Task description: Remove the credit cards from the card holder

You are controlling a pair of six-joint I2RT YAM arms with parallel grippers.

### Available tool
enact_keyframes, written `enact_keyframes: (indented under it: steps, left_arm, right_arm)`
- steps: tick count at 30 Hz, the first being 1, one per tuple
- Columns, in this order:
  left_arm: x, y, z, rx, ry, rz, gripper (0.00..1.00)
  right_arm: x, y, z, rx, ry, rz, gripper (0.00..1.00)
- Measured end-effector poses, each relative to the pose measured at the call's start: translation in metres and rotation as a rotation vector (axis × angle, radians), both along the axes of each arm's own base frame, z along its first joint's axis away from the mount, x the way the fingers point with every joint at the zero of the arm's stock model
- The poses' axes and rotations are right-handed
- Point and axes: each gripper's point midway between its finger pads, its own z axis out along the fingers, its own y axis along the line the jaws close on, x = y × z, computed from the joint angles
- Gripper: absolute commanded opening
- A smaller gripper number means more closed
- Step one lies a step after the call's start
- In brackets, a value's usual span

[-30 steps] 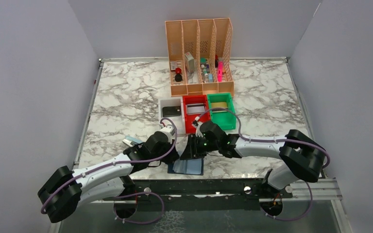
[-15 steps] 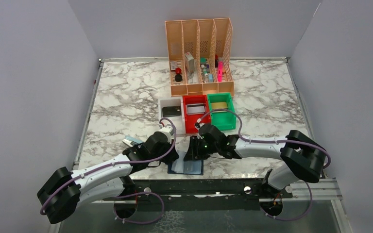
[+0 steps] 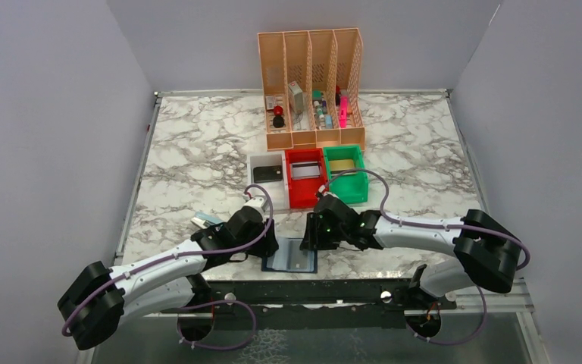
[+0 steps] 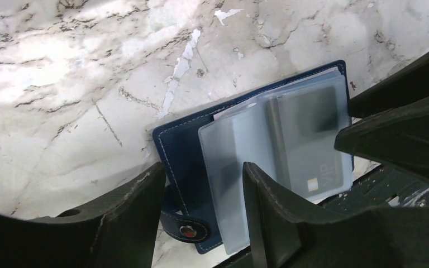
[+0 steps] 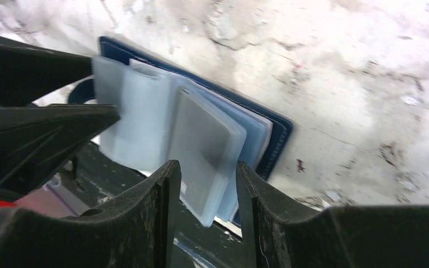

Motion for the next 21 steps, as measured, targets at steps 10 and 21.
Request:
enact_keyframes:
  steps: [10, 21]
  left_arm:
    - [-0.003, 0.004, -0.006, 0.02, 0.026, 0.013, 0.43]
    - [-0.004, 0.002, -0.005, 0.014, 0.03, 0.008, 0.38]
  right_arm:
    - [-0.005, -0.009, 0.002, -0.065, -0.022, -0.014, 0.47]
    - [-0.009, 0.0, -0.005, -0.043, 0.005, -0.006, 0.46]
